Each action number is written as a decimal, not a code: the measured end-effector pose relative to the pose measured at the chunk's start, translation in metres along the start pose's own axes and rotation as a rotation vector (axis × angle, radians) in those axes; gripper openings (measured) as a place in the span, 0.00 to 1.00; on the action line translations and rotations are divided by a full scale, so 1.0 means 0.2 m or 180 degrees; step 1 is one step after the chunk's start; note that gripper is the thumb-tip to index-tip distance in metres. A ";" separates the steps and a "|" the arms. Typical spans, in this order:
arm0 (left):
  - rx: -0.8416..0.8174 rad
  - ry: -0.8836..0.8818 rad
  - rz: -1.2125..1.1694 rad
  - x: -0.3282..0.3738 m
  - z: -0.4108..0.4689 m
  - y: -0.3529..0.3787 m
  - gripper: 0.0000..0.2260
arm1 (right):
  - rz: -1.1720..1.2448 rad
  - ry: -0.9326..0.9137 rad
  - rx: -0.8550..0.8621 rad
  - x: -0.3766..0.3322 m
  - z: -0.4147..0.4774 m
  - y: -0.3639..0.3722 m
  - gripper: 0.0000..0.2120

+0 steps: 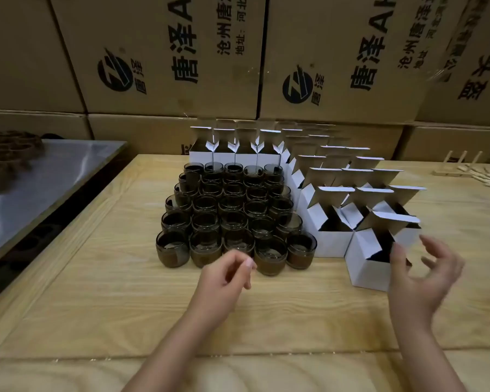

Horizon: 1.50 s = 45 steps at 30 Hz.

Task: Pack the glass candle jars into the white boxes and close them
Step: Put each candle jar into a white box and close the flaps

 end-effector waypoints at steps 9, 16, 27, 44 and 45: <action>0.0432 -0.0183 0.0145 -0.16 0.10 -0.02 0.12 | 0.0155 0.1043 -0.0447 0.21 0.02 0.09 0.08; 0.0586 -0.0167 0.0055 -0.17 0.09 -0.04 0.12 | -0.0150 0.1095 -0.0582 0.15 -0.02 0.05 0.05; 0.0170 0.0300 0.0070 -0.10 0.02 0.01 0.18 | -0.0225 0.0678 -0.1405 -0.28 -0.34 0.22 0.16; 0.0629 0.0359 0.0337 -0.10 -0.03 -0.04 0.22 | 0.0230 0.0629 -0.2058 -0.46 -0.37 0.52 0.08; 0.0659 0.0408 0.0225 -0.11 -0.03 -0.05 0.20 | 0.0384 0.0697 -0.2030 -0.44 -0.37 0.52 0.10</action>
Point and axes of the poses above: each hand's wrist, its own z-axis towards the middle knuckle, its own y-axis out of the palm, x = y × z, the point moved 3 cm from there along z, towards the middle knuckle, and after that the axes turned 14 degrees about -x, right-handed, at the moved point
